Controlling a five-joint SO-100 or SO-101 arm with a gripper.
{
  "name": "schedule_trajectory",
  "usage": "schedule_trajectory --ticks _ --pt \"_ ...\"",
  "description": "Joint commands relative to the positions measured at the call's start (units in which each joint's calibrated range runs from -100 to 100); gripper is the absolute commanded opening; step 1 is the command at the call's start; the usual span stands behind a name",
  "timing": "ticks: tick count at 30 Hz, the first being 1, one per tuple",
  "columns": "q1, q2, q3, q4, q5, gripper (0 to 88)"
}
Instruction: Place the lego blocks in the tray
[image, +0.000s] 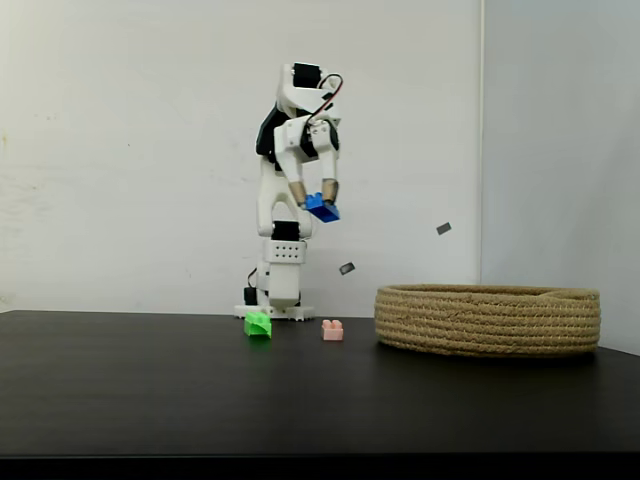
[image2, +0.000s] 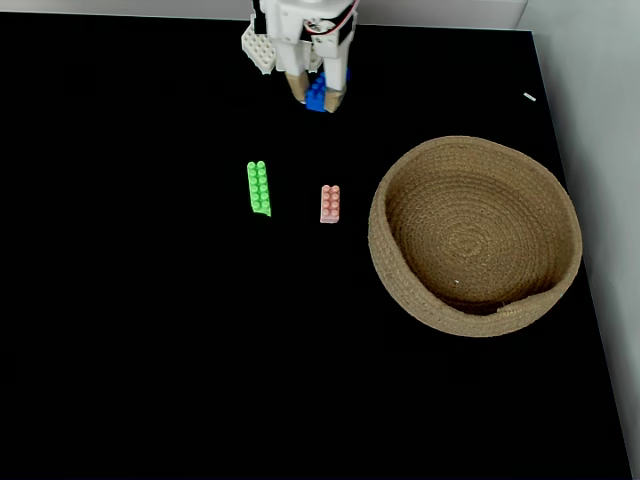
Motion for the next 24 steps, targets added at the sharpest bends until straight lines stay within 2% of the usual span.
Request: schedule_trajectory --ticks 1,12,14,18,24 --pt "-9.79 3.53 -2.01 -6.14 -6.79 0.0" --pt "-16.06 18.49 -7.76 -25.13 -12.16 0.4" --pt "-16.39 19.09 -7.76 -27.97 -13.33 5.5" --pt "-16.88 19.44 -6.3 -29.96 -14.7 22.2" --pt "-13.83 18.58 -2.83 -27.13 -13.48 31.9"
